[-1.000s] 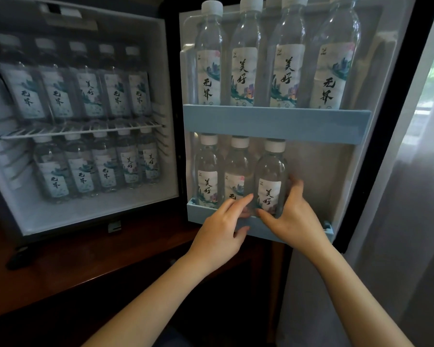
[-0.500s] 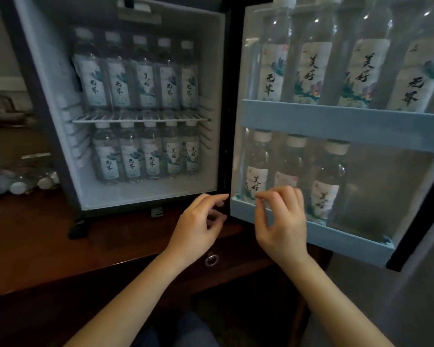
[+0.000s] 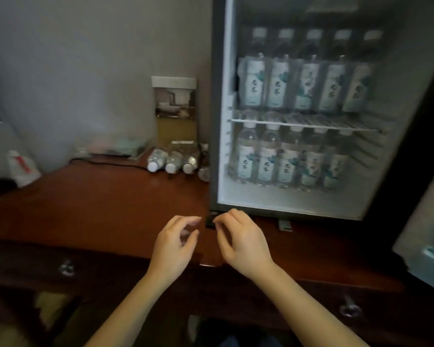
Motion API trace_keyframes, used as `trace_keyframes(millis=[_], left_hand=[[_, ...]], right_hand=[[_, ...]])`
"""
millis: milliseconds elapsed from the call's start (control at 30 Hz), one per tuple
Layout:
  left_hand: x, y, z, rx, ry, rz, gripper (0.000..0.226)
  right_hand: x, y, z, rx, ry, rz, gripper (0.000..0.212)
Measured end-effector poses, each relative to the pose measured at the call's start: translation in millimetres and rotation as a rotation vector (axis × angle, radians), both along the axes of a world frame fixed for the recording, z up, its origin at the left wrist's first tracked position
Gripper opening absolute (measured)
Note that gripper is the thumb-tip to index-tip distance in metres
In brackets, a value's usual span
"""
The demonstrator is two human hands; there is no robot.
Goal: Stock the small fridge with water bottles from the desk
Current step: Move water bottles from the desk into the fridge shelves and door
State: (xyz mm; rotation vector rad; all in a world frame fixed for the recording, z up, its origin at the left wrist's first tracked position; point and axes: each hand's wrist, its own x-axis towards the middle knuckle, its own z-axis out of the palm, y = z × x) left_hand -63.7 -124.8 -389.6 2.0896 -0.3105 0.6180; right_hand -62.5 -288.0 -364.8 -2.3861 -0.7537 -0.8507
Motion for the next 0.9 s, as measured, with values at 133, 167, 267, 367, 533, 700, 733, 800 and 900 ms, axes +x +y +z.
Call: trace_keyframes(millis=[133,167,267,367,533,700,733,800,900], left_hand=[[18,54,-4,0.008,0.094,0.131,0.027],[25,64,-4,0.002,0.117,0.161,0.027],[50,88,-4,-0.003,0.18,0.247,0.027],[82,100,-3,0.043,0.248,0.243,0.029],[157,107,7,0.098,0.372,0.283,0.045],[232,112,11,0.099,0.473,0.401,0.054],[244,115,9,0.074,0.489,0.423,0.057],[262,122,4,0.076,0.516,0.454,0.064],[278,135,-3,0.131,0.492,0.438,0.071]], right_hand=[[41,55,-10,0.037,0.126,0.043,0.022],[53,66,-11,0.051,0.149,0.042,0.02],[92,94,-9,0.104,0.217,0.025,0.015],[133,119,-2,0.141,0.295,-0.007,0.016],[203,166,10,0.131,0.406,-0.053,0.021],[239,184,-11,0.168,0.421,-0.181,0.025],[242,184,-16,0.147,0.421,-0.202,0.027],[247,183,-21,0.115,0.409,-0.224,0.03],[250,184,-24,0.093,0.393,-0.251,0.033]])
